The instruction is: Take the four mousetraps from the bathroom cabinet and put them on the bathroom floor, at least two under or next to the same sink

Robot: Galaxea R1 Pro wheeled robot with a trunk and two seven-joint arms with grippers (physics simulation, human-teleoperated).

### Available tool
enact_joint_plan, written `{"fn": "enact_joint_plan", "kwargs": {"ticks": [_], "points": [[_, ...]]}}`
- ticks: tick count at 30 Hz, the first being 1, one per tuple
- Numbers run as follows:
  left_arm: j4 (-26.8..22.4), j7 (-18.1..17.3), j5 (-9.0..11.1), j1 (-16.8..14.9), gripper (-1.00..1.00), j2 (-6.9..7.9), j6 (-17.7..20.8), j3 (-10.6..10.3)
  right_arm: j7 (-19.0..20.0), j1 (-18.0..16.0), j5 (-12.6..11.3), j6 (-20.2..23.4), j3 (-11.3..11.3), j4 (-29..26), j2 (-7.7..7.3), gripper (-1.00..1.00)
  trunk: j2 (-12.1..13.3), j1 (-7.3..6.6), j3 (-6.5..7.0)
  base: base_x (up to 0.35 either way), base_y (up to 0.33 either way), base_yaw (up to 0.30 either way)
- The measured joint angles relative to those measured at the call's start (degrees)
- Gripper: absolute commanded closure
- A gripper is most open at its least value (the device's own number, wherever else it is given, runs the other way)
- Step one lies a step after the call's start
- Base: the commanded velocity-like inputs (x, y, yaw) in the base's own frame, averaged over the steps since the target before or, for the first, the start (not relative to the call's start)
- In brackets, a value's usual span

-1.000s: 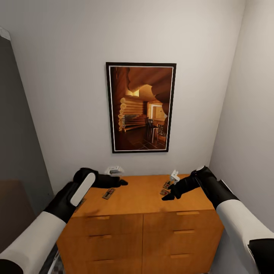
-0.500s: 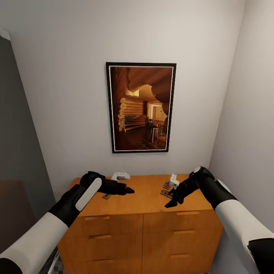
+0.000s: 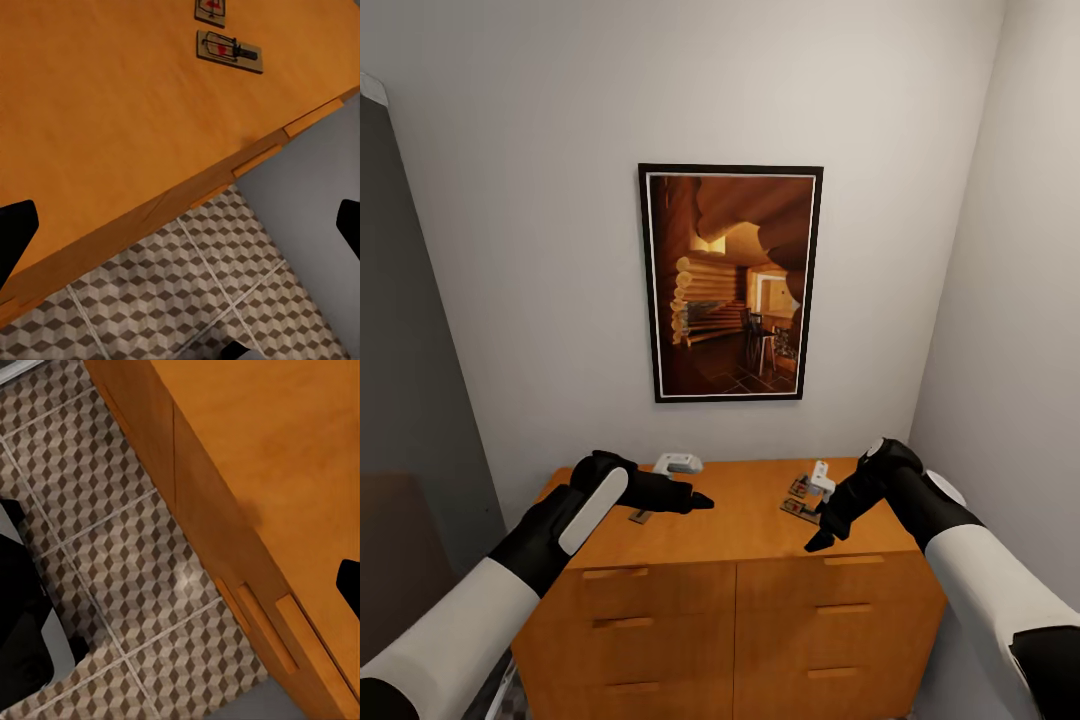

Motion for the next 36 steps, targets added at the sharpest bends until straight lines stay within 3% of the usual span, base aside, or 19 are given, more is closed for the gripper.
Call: {"fn": "enact_joint_plan", "kwargs": {"ticks": [22,36], "points": [[0.0,0.0,0.1,0.0,-1.0,-0.01,0.0,0.1,-0.5,0.0,0.5,3.9,0.1,0.2,0.07,-1.0,0.0,-0.02,0.0,0.234,0.026,0.0],[0.0,0.0,0.1,0.0,-1.0,-0.01,0.0,0.1,-0.7,0.0,0.5,4.2,0.1,1.4,0.06,-1.0,0.0,-0.01,0.0,0.069,0.001,0.0]]}}
